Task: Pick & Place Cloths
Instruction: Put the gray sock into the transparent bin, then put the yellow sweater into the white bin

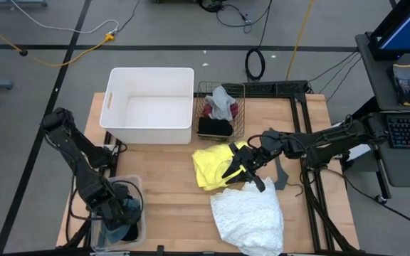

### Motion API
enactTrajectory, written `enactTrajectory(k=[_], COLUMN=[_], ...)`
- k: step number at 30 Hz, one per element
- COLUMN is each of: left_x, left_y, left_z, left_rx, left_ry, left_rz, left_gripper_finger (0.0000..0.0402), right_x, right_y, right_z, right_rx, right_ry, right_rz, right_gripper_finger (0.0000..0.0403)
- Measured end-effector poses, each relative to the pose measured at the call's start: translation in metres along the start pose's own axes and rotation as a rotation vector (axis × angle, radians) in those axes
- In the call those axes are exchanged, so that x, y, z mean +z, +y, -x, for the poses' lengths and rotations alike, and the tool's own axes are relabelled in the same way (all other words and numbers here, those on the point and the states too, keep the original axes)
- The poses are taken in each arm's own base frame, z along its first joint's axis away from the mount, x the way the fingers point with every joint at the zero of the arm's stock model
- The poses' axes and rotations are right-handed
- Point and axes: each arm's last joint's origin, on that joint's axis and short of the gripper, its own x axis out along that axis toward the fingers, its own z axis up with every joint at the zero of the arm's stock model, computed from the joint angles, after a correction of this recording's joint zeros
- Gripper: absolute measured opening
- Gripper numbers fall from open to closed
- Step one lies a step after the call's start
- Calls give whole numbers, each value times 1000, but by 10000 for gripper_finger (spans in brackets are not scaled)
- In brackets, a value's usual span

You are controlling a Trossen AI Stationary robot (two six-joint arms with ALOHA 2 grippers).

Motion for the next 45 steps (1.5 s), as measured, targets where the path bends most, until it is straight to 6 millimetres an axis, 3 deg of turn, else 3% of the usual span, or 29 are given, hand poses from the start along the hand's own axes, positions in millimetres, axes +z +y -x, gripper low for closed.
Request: enactTrajectory(k=[11, 22, 28, 36, 45], left_x=[-5, -3, -2, 9, 25], left_y=[10, 2, -14, -28, -36], left_z=[54, 103, 117, 129, 135], left_rx=[-251, -745, -927, -966, -907], left_ry=[52, -379, -594, -774, -883], left_rz=[-22, -176, -288, -364, -399], left_gripper_finger=[241, 241, 241, 241, 241], right_x=[-5, -18, -30, -57, -70], right_y=[-1, -5, -11, -19, -32], right_z=[0, 2, 5, 21, 43], right_rx=[-11, -46, -208, -508, -674], right_ry=[52, 175, 289, 572, 726], right_rz=[-14, 33, 68, 12, -223], right_gripper_finger=[100, 100, 100, 117, 198])
